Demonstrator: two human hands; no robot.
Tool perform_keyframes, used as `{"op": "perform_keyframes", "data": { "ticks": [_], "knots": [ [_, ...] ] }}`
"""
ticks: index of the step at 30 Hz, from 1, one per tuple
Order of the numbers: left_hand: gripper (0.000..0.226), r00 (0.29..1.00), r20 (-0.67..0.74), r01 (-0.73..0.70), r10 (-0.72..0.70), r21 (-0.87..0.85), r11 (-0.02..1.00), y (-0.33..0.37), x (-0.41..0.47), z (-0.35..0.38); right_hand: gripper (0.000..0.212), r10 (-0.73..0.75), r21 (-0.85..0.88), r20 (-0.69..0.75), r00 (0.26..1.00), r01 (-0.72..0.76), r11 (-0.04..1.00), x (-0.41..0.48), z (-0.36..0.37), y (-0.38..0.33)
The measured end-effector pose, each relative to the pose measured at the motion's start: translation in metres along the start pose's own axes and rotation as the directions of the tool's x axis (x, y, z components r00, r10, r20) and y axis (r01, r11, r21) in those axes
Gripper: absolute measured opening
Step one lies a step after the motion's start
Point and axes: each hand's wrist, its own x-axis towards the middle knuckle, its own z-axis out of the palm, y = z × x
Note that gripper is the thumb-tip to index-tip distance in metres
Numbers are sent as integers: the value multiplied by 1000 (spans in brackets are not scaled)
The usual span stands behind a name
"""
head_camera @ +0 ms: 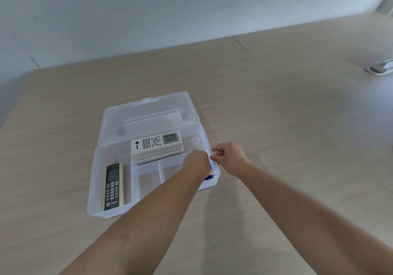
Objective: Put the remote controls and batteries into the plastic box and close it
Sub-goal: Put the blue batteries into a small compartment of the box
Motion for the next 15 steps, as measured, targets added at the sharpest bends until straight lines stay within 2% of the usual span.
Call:
{"op": "perform_keyframes", "data": {
  "ticks": [3, 7, 15],
  "knots": [
    [36, 1000, -7, -5, 5, 19, 1000, 1, 0, 2, 35, 0, 3, 6, 1000, 0, 1000, 0, 0, 0],
    [22, 999, 20, -42, 41, 34, 999, 0, 4, 4, 32, -2, 1, 8, 1000, 2, 1000, 0, 0, 0],
    [25, 987, 159, -17, 7, 66, 998, 0, 7, -1, 30, -6, 3, 12, 1000, 6, 1000, 0, 0, 0]
  ]
}}
